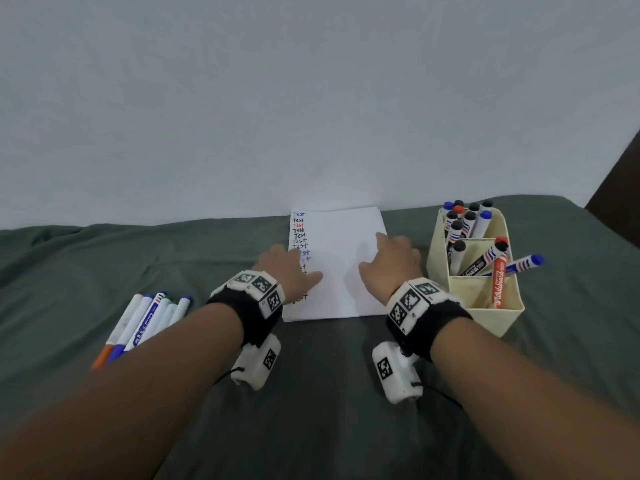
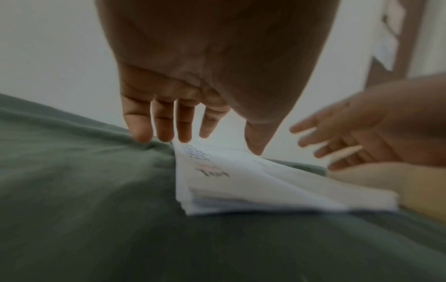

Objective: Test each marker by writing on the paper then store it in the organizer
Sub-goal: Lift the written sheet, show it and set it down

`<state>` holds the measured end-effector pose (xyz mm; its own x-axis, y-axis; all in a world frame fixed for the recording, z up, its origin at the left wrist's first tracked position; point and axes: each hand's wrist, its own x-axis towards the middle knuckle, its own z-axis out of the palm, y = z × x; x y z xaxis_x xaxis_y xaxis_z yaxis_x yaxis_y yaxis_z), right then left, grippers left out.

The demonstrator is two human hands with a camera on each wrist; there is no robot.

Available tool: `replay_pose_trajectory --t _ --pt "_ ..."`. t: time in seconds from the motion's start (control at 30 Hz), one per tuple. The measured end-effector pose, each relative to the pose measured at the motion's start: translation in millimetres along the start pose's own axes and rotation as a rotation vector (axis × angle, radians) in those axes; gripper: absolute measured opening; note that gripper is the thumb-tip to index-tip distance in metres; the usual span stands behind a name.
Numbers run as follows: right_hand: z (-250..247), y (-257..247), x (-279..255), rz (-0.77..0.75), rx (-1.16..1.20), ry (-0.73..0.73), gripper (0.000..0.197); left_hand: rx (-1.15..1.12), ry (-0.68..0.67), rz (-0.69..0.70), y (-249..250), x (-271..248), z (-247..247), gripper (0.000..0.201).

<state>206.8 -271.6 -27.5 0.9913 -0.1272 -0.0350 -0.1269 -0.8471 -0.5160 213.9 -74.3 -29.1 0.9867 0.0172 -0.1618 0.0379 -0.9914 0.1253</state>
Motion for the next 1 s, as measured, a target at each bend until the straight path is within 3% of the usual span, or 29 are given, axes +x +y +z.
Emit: replay_pose_trajectory --t 0.1,0.2,0.3,0.37,0.47,0.6,0.7,0.77,0.83,0.93,1.0 --pt "-8.1 14.4 -39.2 -0.098 0.196 0.098 0.057 0.086 -0.008 0.134 9.2 -28.0 21.7 0.097" --pt "-16.4 36.3 -74.8 -0.109 0.373 0.273 0.037 0.168 -0.129 0.131 15.1 -52.4 46.7 0.121" --pt "-26.8 54.6 -101.4 -0.054 0.517 0.412 0.015 0.163 -0.232 0.113 16.1 -67.4 60.0 0.13" --pt "-32.6 62.3 -113.5 -0.013 0.544 0.49 0.016 0.137 -0.264 0.098 16.3 -72.0 58.5 0.131" --pt "-37.8 71.2 -122.5 0.082 0.461 0.614 0.035 0.129 -0.31 0.096 19.5 -76.8 54.7 0.128" --pt "-40.2 77.2 -120.4 0.309 0.473 0.706 0.086 0.126 -0.34 0.085 23.4 -83.6 53.4 0.124" --pt "-40.2 86.5 -111.3 0.398 0.509 0.582 0.122 0.121 -0.335 0.079 25.0 -86.6 53.2 0.122" --pt "-40.8 92.8 -103.5 0.421 0.532 0.477 0.129 0.124 -0.335 0.076 25.9 -86.8 53.1 0.123" --pt "-41.6 96.2 -97.3 0.404 0.569 0.427 0.116 0.124 -0.34 0.073 26.5 -86.8 53.2 0.125" --pt "-41.4 98.0 -90.5 0.371 0.589 0.468 0.074 0.12 -0.352 0.067 26.3 -86.4 53.5 0.126" --pt "-42.7 96.7 -87.0 0.36 0.609 0.49 0.064 0.118 -0.355 0.065 26.1 -86.0 53.6 0.126"
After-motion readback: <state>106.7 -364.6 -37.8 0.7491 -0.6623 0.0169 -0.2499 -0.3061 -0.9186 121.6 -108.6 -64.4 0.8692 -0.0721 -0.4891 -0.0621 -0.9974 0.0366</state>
